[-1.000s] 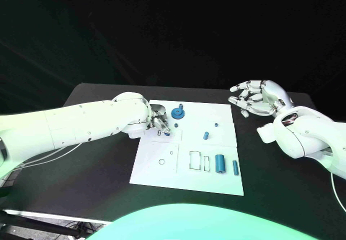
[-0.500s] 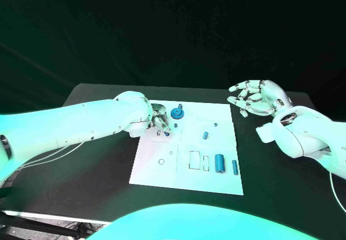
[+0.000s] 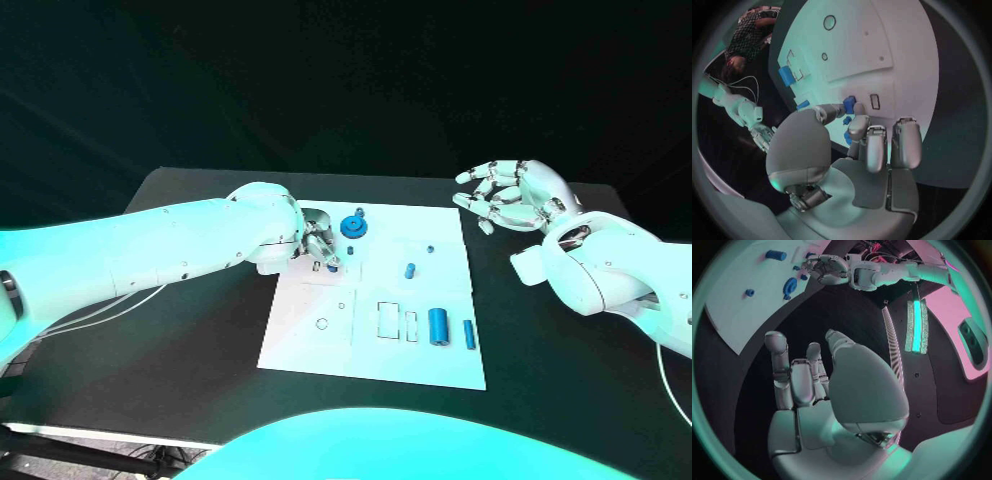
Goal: Assemble the parts on the task board
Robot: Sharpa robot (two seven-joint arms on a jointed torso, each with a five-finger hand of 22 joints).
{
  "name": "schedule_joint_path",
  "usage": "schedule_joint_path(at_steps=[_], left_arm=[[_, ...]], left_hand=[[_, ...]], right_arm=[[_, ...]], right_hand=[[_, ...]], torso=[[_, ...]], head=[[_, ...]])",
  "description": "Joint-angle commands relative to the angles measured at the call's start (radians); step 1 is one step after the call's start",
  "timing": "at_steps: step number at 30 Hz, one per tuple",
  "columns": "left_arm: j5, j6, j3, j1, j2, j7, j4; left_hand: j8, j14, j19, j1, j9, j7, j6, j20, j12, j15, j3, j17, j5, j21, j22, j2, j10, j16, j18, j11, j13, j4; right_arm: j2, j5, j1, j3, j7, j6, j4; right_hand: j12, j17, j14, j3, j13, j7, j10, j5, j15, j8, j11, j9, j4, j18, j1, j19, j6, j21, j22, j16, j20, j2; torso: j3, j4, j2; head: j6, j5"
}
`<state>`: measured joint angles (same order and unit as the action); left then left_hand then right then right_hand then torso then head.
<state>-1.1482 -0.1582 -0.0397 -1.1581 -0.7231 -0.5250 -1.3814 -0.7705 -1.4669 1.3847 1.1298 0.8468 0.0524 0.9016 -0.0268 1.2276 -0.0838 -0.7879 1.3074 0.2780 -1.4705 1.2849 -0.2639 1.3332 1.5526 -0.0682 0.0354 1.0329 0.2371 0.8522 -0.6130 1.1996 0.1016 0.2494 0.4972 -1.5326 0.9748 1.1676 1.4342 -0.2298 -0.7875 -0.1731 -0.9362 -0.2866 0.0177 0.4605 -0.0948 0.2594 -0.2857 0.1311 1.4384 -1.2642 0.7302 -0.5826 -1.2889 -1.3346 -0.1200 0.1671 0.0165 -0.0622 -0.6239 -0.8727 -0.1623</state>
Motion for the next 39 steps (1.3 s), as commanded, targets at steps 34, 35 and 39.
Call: schedule_joint_path(at_steps=[34, 35, 39], left_arm=[[-0.002, -0.006, -0.003, 0.009, -0.007, 0.002, -0.002], [-0.002, -0.004, -0.003, 0.009, -0.008, 0.002, -0.002], [-0.002, 0.003, -0.002, 0.009, -0.011, 0.003, -0.004]], left_hand=[[0.003, -0.097, 0.01, -0.148, 0.016, -0.038, 0.058, 0.009, 0.014, -0.013, 0.256, 0.241, -0.02, 0.005, 0.003, 0.031, 0.01, 0.005, 0.01, 0.014, 0.015, 0.051], [0.003, -0.097, 0.01, -0.15, 0.016, -0.038, 0.058, 0.009, 0.014, -0.013, 0.262, 0.241, -0.02, 0.005, 0.002, 0.031, 0.01, 0.005, 0.009, 0.014, 0.015, 0.052], [0.003, -0.097, 0.01, -0.158, 0.017, -0.038, 0.06, 0.009, 0.014, -0.013, 0.285, 0.241, -0.021, 0.006, 0.003, 0.036, 0.01, 0.005, 0.009, 0.014, 0.015, 0.055]], right_arm=[[0.003, -0.001, -0.003, 0.0, 0.016, -0.003, 0.002], [0.003, -0.001, -0.003, 0.0, 0.016, -0.003, 0.002], [0.004, -0.001, -0.003, 0.0, 0.016, -0.003, 0.001]], right_hand=[[-0.002, -0.003, -0.009, -0.007, 0.006, -0.006, 0.007, -0.005, 0.0, 0.008, 0.001, 0.001, -0.002, 0.02, -0.015, 0.004, -0.001, 0.01, 0.003, 0.008, 0.0, 0.003], [-0.002, -0.003, -0.009, -0.007, 0.006, -0.006, 0.007, -0.005, 0.0, 0.008, 0.001, 0.001, -0.002, 0.02, -0.015, 0.004, -0.001, 0.01, 0.003, 0.008, 0.0, 0.003], [-0.002, -0.003, -0.009, -0.007, 0.007, -0.006, 0.008, -0.005, 0.0, 0.008, 0.001, 0.001, -0.002, 0.02, -0.015, 0.004, -0.001, 0.01, 0.003, 0.007, -0.001, 0.003]], torso=[[-0.0012, -0.0006, 0.001], [-0.0011, -0.0007, 0.001], [-0.0009, 0.0, 0.001]], head=[[0.0, 0.0], [0.0, 0.0], [0.0, 0.001]])
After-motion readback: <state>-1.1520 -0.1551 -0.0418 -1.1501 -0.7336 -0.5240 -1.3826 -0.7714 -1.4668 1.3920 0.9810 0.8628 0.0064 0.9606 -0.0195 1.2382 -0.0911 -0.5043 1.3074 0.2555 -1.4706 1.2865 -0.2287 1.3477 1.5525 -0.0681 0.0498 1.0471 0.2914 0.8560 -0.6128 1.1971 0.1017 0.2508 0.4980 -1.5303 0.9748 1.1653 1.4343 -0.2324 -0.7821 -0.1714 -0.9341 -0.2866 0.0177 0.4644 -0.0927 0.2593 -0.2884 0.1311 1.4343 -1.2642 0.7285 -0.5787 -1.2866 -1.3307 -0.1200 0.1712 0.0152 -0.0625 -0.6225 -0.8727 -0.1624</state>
